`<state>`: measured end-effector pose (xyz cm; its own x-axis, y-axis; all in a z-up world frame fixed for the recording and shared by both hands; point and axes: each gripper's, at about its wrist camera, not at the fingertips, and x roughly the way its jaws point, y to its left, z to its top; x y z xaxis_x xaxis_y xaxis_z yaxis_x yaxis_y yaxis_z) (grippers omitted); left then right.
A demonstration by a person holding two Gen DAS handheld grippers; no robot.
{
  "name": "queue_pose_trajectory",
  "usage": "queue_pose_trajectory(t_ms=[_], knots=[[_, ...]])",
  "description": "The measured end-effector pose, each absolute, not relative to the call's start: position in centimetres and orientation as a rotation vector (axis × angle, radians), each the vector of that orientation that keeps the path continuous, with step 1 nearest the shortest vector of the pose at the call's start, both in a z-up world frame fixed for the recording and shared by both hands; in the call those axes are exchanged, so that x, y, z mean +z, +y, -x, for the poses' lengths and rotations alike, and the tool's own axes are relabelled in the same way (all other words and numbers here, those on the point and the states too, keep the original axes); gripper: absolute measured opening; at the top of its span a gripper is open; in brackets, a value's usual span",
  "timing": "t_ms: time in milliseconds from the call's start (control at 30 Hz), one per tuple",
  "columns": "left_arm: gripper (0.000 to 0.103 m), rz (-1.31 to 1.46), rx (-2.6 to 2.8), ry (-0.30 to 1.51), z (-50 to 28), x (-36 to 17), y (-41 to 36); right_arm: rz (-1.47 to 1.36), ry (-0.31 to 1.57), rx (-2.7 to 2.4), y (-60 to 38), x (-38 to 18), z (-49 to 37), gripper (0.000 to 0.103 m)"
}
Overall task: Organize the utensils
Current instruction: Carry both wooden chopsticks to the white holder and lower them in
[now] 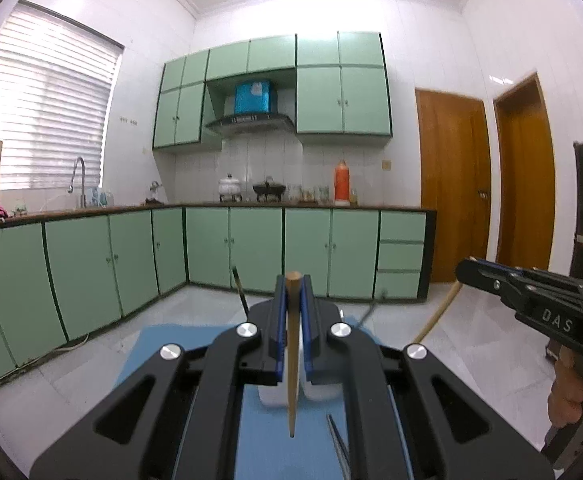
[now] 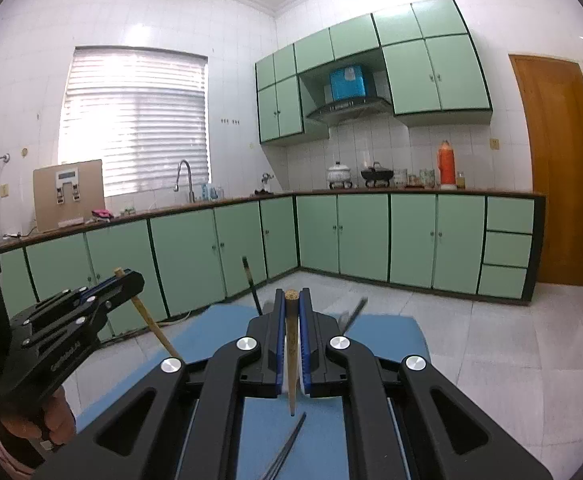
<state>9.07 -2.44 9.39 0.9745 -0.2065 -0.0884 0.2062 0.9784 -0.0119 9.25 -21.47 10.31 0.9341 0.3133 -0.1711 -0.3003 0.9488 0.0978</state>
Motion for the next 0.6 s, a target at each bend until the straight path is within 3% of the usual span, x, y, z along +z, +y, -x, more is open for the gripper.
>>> queue_pose_trajectory(t_ms=[333, 600], knots=[[0.006, 0.039, -0.187, -0.043, -13.2, 14.8, -3.2, -0.059, 0.101, 0.298, -21.5, 15.6, -12.4, 0.007], [0.006, 0.035, -0.179, -0.031, -18.3, 15.5, -4.6, -0.057, 0.150, 0.264, -21.3, 15.6, -17.9, 0.007]])
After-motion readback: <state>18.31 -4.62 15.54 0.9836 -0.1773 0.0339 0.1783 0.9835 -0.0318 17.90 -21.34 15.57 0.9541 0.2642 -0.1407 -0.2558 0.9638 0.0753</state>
